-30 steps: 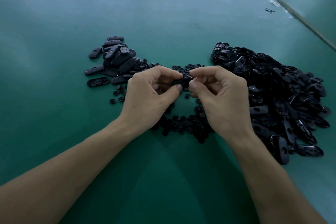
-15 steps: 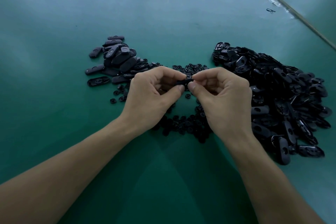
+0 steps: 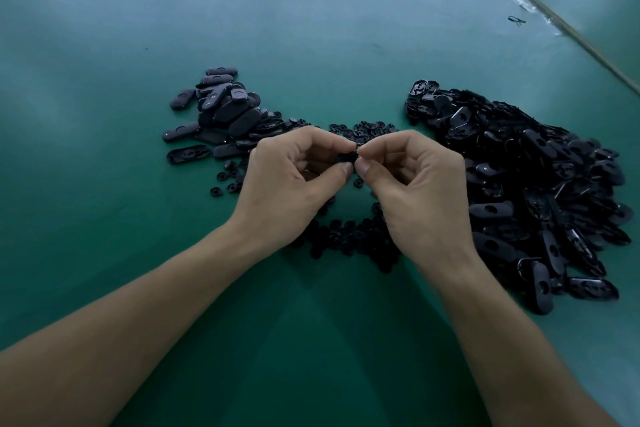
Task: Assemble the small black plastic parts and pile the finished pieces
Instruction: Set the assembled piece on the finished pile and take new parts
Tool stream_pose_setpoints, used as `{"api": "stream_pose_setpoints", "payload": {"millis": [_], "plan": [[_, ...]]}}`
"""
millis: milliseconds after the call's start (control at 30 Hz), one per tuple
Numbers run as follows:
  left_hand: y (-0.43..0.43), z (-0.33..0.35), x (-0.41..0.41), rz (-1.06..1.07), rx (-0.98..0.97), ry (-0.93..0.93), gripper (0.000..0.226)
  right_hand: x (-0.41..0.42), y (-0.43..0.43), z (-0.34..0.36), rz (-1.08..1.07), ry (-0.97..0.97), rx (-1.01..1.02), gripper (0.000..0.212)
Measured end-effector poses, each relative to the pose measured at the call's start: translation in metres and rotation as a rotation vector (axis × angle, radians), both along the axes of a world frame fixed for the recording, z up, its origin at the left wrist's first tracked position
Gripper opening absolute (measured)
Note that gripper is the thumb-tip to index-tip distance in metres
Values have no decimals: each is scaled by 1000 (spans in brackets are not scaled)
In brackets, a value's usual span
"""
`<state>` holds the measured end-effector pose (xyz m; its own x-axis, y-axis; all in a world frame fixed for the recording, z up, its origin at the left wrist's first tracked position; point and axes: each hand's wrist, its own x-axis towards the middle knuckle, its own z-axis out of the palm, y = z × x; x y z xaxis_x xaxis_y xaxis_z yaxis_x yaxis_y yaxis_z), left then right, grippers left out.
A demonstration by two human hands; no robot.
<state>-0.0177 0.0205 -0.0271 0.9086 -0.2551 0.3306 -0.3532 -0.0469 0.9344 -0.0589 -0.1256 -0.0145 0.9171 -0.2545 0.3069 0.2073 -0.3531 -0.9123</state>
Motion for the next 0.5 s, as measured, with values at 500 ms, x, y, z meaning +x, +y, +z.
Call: {"api": "stream_pose_setpoints", "payload": {"millis": [500], "plan": [[0,1,-3,41,99,-57,22,-5,6,3,-76,-68,-148,22]]}}
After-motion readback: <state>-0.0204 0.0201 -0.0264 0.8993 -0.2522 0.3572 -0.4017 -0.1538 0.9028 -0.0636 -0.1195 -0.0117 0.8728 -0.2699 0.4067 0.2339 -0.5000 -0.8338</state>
